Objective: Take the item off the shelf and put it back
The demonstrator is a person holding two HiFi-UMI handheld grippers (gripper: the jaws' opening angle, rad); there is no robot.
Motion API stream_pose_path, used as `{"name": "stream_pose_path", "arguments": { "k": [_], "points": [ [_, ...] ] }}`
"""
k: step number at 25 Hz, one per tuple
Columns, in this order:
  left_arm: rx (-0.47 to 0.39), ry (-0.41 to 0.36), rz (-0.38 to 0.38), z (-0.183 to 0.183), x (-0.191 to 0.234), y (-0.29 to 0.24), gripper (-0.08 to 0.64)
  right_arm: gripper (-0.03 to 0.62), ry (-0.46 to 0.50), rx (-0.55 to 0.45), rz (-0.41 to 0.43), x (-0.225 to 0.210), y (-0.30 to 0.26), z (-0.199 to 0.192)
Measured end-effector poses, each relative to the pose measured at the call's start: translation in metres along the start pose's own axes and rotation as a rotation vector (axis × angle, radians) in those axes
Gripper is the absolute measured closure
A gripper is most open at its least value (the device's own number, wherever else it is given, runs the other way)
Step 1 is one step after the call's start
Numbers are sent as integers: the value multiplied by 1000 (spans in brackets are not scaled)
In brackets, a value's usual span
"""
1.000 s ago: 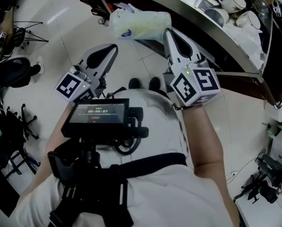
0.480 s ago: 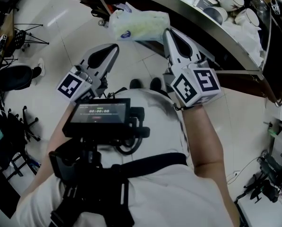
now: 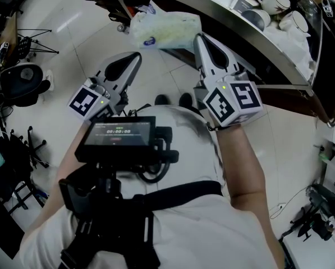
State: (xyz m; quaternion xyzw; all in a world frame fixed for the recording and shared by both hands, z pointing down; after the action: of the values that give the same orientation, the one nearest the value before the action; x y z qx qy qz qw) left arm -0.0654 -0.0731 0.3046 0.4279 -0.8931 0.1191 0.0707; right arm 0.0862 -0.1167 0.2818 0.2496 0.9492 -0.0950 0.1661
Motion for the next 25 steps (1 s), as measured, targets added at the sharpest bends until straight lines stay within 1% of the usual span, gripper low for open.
{"name": "stream_pose_path", "arguments": {
  "k": [5, 11, 25],
  "points": [
    [-8, 7, 3, 2, 4, -2, 554, 583, -1, 2, 13, 1, -4, 0],
    [-11, -4, 6, 4, 6, -4, 554, 583, -10, 3, 23, 1, -8, 0],
    [-14, 7, 9, 4, 14, -6, 552, 583, -18, 5, 26, -2, -16, -2]
  ]
}}
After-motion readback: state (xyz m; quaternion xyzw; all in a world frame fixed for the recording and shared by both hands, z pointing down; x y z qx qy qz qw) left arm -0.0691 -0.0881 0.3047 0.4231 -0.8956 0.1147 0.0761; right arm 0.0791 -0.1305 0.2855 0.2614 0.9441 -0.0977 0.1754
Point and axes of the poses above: the fingertips, and each gripper's own axes: y backward along the fingers, x to its left, z out of its top, the point moved 1 cm from there along y, backward along the fingers, and after that the axes turned 2 degrees about -z, right-handed, at the moved point
